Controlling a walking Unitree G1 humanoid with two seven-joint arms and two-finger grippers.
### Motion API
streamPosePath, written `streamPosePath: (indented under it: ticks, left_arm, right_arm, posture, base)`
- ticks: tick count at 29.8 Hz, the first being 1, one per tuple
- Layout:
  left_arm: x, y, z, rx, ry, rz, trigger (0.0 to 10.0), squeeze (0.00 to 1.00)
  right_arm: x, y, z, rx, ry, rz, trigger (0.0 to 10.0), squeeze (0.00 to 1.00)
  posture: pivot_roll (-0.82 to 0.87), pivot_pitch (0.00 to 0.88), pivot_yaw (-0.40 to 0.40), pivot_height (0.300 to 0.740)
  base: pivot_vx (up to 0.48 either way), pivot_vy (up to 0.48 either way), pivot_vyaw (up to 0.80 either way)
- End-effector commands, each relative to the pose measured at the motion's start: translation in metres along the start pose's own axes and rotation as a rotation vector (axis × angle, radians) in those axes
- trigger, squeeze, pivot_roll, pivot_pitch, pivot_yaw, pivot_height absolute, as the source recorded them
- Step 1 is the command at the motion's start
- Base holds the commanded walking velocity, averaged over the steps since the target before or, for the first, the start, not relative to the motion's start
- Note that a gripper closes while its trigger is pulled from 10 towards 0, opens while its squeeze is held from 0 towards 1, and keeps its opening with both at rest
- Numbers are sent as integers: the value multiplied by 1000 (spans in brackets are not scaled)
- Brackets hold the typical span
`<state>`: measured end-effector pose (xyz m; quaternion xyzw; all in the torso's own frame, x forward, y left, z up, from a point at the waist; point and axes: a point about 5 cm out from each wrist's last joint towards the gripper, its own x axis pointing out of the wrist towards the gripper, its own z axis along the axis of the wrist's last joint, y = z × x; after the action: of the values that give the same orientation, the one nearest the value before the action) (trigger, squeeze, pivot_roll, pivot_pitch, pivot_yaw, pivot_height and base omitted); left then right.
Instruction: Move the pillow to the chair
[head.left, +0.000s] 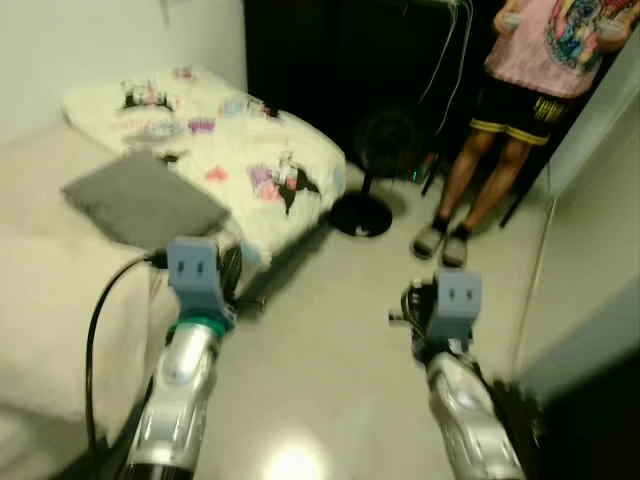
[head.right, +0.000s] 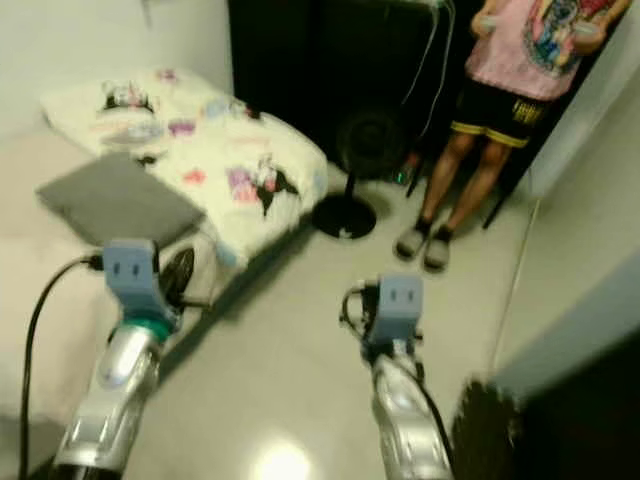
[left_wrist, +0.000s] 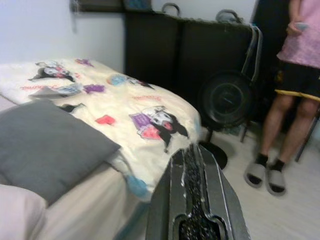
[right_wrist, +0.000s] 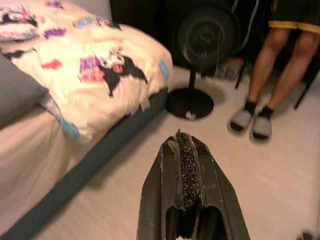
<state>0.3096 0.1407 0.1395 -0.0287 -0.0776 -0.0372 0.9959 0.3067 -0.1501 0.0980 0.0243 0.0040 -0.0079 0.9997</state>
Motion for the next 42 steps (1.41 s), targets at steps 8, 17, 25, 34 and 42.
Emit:
streamPosePath:
  ticks: [8, 17, 25, 34, 42]
  left_arm:
    - [-3, 4, -4, 8, 23, 9, 10000, 0]
    - [-2, 4, -4, 9, 23, 10, 10000, 0]
    - [-3, 4, -3, 10, 24, 12, 10000, 0]
    - [-3, 4, -4, 9, 26, 14, 10000, 0]
    - [-4, 4, -5, 6, 28, 15, 10000, 0]
  right_arm:
    - [-3, 4, -7, -32, 33, 24, 10000, 0]
    - [-4, 10, -8, -68, 39, 66, 10000, 0]
    - [-5, 11, -9, -68, 47, 76, 10000, 0]
    - [-5, 12, -10, -74, 53, 85, 10000, 0]
    - [-6, 11, -11, -78, 56, 88, 10000, 0]
  posture:
    - [7, 0, 2, 740]
    - [9, 0, 1, 740]
    - [9, 0, 0, 740]
    - [6, 0, -1, 740]
    - [4, 0, -3, 740]
  base:
    - [298, 0, 0]
    - [297, 0, 578]
    - [292, 0, 800]
    - [285, 0, 800]
    - [280, 0, 800]
